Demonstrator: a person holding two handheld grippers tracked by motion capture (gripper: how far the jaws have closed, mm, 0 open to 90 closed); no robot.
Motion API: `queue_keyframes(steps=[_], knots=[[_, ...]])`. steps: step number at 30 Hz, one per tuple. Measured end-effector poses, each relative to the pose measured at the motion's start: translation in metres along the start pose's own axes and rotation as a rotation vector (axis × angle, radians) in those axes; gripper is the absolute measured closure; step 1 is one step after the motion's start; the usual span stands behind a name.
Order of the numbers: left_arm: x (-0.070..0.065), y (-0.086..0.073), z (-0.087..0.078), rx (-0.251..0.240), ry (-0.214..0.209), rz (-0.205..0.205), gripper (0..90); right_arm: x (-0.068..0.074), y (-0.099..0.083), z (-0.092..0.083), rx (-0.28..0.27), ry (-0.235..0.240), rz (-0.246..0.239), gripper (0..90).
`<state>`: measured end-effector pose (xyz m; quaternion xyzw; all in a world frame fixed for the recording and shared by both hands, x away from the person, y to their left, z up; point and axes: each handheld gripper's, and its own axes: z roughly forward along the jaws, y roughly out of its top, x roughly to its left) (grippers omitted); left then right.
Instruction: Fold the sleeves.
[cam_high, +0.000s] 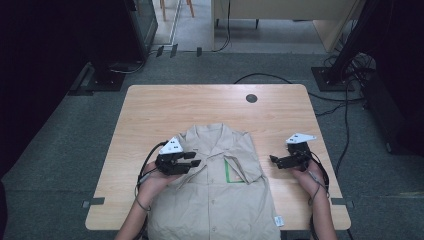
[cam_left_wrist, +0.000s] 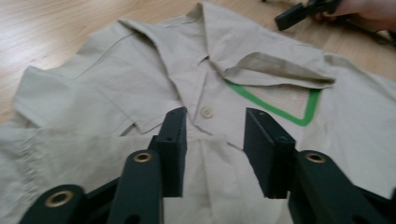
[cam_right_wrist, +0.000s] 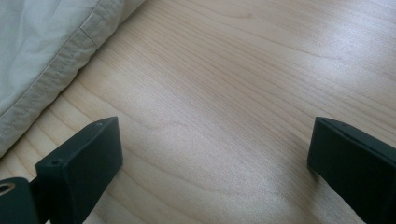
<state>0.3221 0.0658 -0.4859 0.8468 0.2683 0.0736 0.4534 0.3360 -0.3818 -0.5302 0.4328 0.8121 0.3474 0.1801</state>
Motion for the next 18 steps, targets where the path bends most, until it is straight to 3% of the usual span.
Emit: queue_keyframes(steps=[9, 18], knots=[[0.0048, -0.0036, -0.0014, 0.006, 0.055, 0.039, 41.1, 0.0000, 0.0000, 0.0000, 0.000, 0.000, 0.001, 2.7], [0.0089, -0.0057, -0.0047, 0.012, 0.080, 0.049, 38.9, 0.0001, 0.0000, 0.0000, 0.000, 0.000, 0.001, 2.7]])
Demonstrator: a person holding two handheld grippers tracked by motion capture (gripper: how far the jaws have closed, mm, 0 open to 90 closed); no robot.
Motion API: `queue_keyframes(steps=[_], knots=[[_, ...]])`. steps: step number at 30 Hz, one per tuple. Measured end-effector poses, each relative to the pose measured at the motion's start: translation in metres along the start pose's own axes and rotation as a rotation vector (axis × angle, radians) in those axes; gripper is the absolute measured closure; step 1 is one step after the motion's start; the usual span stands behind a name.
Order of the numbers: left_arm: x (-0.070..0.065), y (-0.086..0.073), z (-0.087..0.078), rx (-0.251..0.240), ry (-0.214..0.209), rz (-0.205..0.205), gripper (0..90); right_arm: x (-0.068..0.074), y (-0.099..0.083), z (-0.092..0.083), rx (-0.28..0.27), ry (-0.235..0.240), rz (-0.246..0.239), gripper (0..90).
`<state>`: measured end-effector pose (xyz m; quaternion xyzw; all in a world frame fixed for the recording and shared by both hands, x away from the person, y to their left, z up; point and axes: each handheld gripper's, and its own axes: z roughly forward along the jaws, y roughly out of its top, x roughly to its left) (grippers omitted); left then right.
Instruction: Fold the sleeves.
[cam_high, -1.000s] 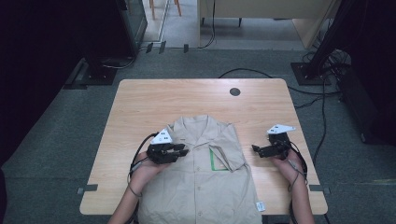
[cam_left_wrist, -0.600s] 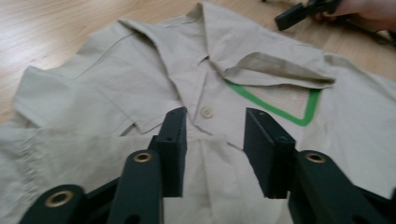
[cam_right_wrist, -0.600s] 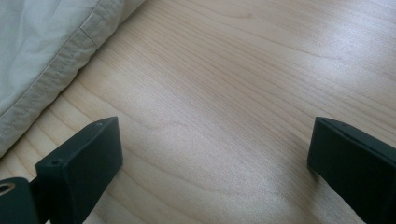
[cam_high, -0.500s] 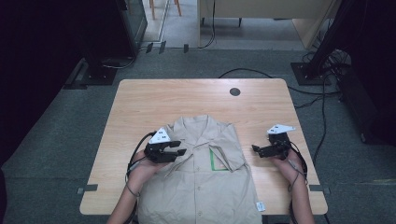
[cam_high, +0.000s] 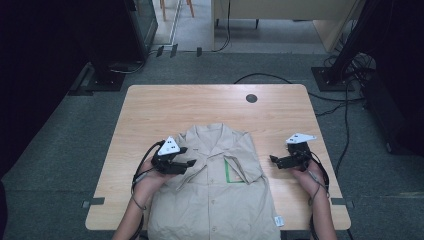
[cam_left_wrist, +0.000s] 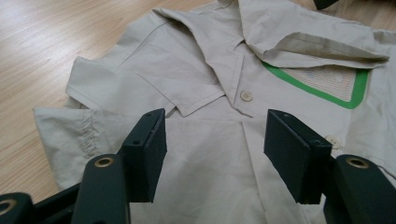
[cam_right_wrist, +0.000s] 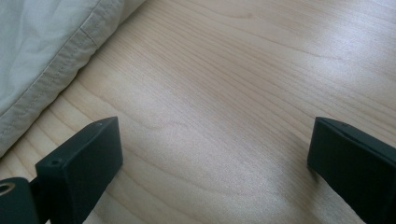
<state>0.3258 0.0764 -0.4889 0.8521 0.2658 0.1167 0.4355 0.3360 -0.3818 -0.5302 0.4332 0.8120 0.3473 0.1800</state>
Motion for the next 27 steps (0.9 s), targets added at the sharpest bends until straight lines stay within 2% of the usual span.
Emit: queue_keyframes(steps=[7, 19, 23, 27], knots=[[0.003, -0.001, -0.002, 0.000, 0.024, 0.001, 36.9, 0.000, 0.000, 0.000, -0.001, 0.000, -0.001, 2.7], [0.006, -0.004, -0.003, 0.001, 0.030, -0.003, 36.8, 0.000, 0.000, 0.000, 0.000, 0.000, -0.001, 2.7], [0.009, -0.005, -0.004, -0.006, 0.038, -0.001, 31.1, 0.000, 0.000, 0.000, -0.001, 0.000, -0.001, 2.7], [0.011, -0.007, -0.005, -0.006, 0.045, -0.007, 31.1, 0.000, 0.000, 0.000, -0.001, -0.001, -0.001, 2.7]])
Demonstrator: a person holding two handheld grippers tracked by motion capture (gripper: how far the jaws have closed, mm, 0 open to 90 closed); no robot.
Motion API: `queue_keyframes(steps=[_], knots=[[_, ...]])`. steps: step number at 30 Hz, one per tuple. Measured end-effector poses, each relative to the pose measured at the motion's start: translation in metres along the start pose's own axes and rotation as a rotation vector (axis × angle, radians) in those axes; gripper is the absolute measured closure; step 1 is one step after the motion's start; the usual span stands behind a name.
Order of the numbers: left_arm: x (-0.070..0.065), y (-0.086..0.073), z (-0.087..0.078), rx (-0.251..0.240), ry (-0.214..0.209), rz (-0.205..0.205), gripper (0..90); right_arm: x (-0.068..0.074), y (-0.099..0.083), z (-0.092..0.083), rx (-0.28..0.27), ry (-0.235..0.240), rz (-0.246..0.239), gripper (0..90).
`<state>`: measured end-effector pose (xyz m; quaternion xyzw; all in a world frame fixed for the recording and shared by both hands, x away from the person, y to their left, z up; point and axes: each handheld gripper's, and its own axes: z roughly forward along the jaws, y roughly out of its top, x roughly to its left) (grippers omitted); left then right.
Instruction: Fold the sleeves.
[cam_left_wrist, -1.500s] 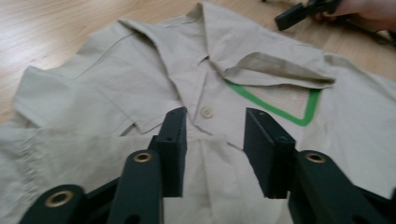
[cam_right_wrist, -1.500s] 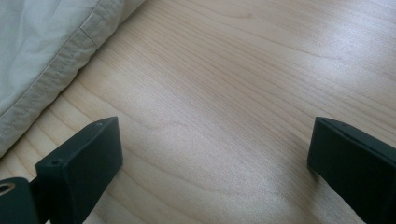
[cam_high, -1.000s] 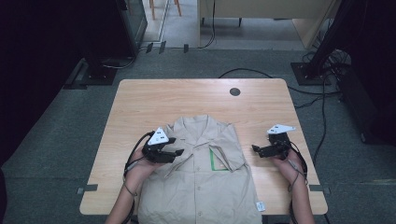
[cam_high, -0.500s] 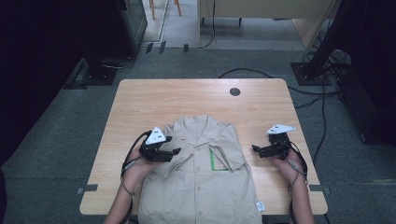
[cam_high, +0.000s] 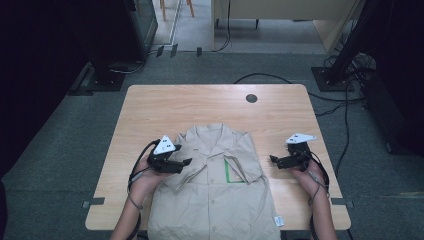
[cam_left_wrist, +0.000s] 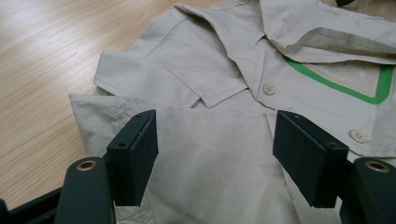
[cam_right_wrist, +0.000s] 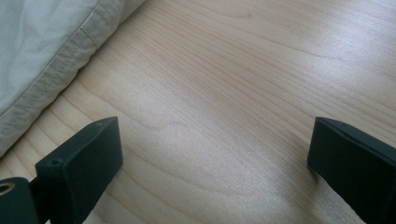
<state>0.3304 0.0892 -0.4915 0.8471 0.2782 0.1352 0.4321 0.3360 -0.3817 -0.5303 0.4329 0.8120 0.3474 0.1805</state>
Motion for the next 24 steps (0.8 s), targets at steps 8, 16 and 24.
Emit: queue_keyframes(steps=[8, 16, 24], knots=[[0.004, -0.003, -0.002, -0.001, 0.008, -0.010, 30.5, 0.000, 0.000, 0.000, 0.001, -0.001, 0.001, 2.7], [0.007, -0.006, -0.003, 0.005, 0.016, -0.019, 30.2, 0.000, 0.000, 0.000, 0.001, -0.003, 0.004, 2.7], [0.013, -0.010, -0.006, 0.004, 0.031, -0.030, 29.2, 0.001, 0.000, 0.000, 0.001, -0.011, 0.014, 2.7]])
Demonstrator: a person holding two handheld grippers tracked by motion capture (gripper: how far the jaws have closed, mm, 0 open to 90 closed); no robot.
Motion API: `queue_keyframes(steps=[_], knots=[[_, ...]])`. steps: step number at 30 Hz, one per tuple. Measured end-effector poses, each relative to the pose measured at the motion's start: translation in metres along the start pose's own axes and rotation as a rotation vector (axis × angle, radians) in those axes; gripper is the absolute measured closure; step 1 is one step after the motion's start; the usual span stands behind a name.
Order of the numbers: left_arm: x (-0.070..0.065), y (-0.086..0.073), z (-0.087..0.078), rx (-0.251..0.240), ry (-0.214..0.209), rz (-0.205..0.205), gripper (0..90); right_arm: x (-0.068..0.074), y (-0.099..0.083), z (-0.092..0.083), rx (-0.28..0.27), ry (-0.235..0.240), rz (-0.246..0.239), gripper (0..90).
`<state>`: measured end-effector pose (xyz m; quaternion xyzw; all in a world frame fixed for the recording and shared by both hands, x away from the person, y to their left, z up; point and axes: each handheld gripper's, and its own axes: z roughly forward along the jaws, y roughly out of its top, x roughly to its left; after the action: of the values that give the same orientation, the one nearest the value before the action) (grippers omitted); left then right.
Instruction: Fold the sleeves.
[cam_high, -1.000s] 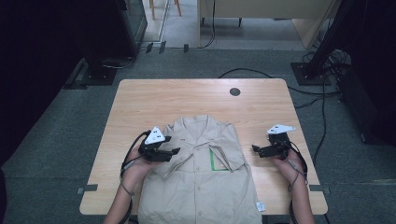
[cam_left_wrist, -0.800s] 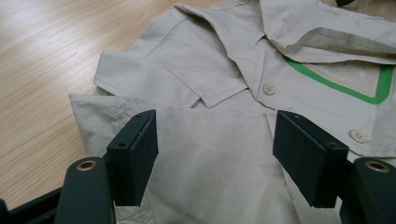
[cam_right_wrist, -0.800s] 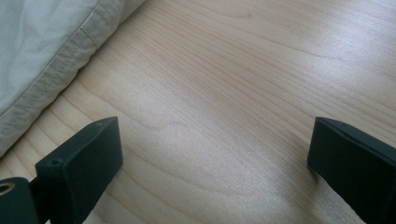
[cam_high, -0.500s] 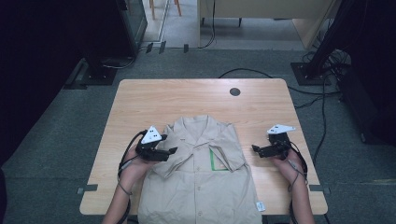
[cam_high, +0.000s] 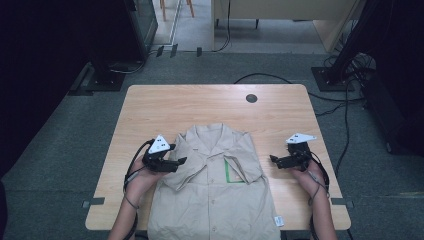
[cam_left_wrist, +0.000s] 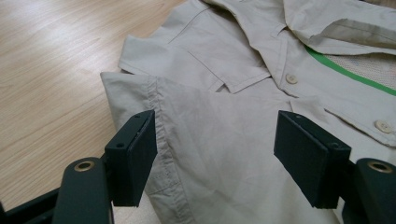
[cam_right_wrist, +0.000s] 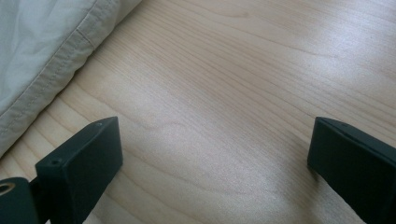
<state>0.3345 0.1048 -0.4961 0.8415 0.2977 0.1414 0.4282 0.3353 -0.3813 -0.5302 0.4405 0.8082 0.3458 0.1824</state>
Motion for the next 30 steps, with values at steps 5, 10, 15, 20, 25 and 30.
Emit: queue_keyframes(steps=[5, 10, 15, 20, 25, 30], knots=[[0.004, -0.002, -0.002, 0.002, 0.007, -0.007, 29.2, 0.000, 0.000, 0.000, 0.000, -0.001, 0.001, 2.7], [0.008, -0.005, -0.003, 0.005, 0.012, -0.017, 29.2, 0.000, 0.000, 0.000, 0.000, -0.001, 0.001, 2.7], [0.011, -0.008, -0.003, 0.008, 0.018, -0.025, 29.2, 0.000, 0.000, 0.000, 0.000, -0.001, 0.001, 2.7], [0.015, -0.010, -0.004, 0.014, 0.014, -0.038, 29.2, 0.000, 0.000, 0.000, 0.000, -0.001, 0.001, 2.7], [0.019, -0.014, -0.005, 0.019, 0.009, -0.053, 29.2, 0.000, 0.000, 0.000, 0.000, -0.001, 0.001, 2.7], [0.023, -0.016, -0.007, 0.018, 0.009, -0.066, 29.2, 0.000, 0.000, 0.000, 0.000, -0.001, 0.001, 2.7]])
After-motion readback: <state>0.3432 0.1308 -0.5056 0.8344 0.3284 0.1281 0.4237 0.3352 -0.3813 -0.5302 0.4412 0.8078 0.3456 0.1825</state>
